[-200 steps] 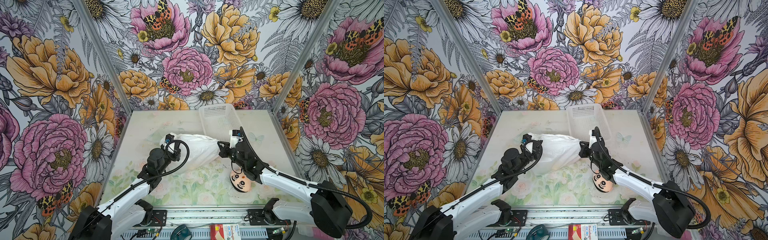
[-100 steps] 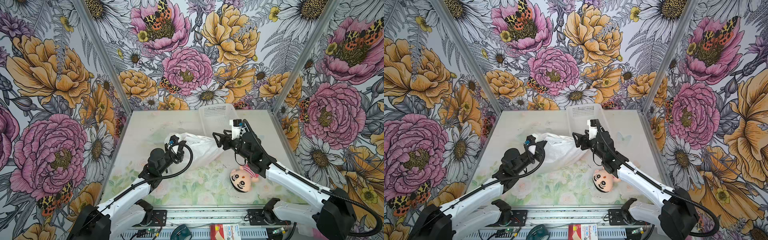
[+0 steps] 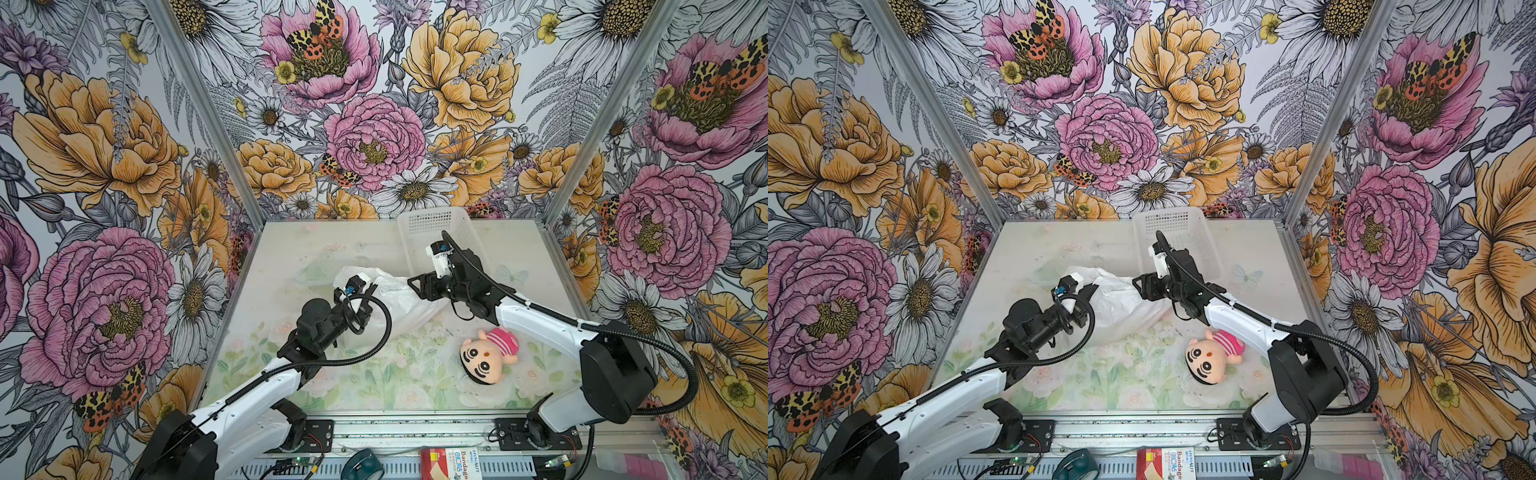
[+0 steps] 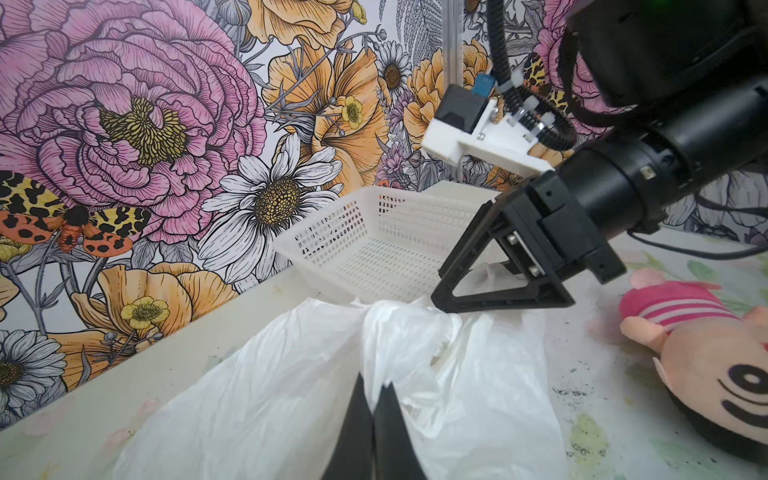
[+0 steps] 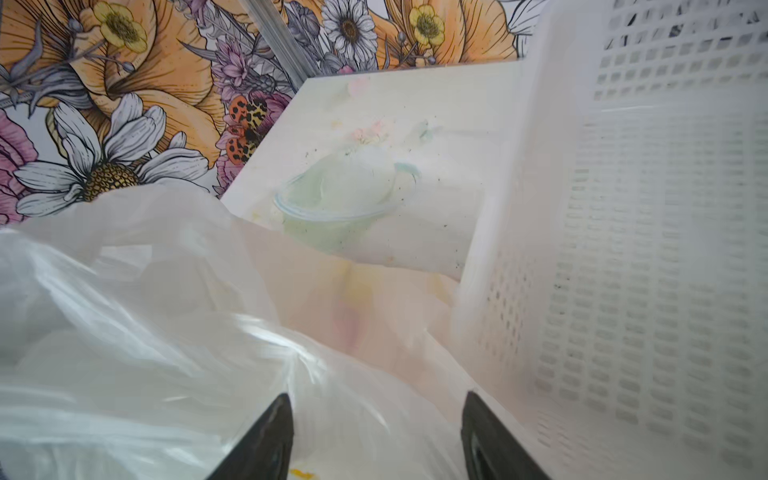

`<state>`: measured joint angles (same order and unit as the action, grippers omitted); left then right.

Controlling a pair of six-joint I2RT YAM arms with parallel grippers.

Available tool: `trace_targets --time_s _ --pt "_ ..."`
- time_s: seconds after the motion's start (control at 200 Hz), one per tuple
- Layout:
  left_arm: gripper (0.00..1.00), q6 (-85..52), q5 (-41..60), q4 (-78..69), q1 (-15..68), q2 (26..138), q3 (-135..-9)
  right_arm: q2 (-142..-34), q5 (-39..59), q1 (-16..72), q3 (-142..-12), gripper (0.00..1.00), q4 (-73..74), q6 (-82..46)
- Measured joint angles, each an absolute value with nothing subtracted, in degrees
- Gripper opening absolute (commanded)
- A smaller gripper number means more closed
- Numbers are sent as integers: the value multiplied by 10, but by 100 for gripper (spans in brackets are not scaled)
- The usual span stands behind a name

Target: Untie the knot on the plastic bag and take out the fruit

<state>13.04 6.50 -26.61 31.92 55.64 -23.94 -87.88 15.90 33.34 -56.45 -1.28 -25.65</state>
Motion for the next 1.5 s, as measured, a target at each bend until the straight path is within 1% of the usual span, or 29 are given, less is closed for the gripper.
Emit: trace_targets --time_s 0.05,0.125,0.19,0.25,0.29,0.4,0.49,0.661,0.836,0.961,1.086,1.236,1.331,1.441,1.501 --pt "0 131 55 -262 319 557 -239 -888 163 333 -565 47 -12 -262" --pt "0 131 40 -253 319 559 -242 -895 166 333 -566 28 -9 -266" --pt "0 131 31 -247 319 561 -244 -898 168 333 -566 14 -7 -273" --pt "0 130 25 -243 319 563 -246 -897 168 333 -566 4 -3 -278" --pt "0 130 21 -240 319 565 -248 -897 168 333 -566 0 1 -280" --pt "0 127 4 -228 318 571 -257 -886 163 333 -559 0 15 -287" --pt "0 119 -9 -219 312 574 -265 -853 154 333 -533 0 36 -288" --pt "0 77 -3 -193 261 602 -318 -791 120 337 -483 0 106 -300" --pt "0 11 77 -143 196 658 -430 -761 84 345 -441 0 201 -334" --pt "0 -10 126 -118 188 677 -477 -749 76 346 -406 0 250 -350" --pt "0 -20 156 -110 187 677 -494 -743 64 356 -383 0 278 -361" --pt "0 -52 150 -139 185 654 -452 -726 35 399 -365 3 284 -369" --pt "0 -91 115 -177 185 619 -374 -714 0 434 -356 4 273 -376" --pt "0 -133 69 -201 185 573 -274 -702 -49 494 -350 0 251 -395" --pt "0 -147 49 -204 185 550 -234 -701 -73 530 -350 0 239 -406"
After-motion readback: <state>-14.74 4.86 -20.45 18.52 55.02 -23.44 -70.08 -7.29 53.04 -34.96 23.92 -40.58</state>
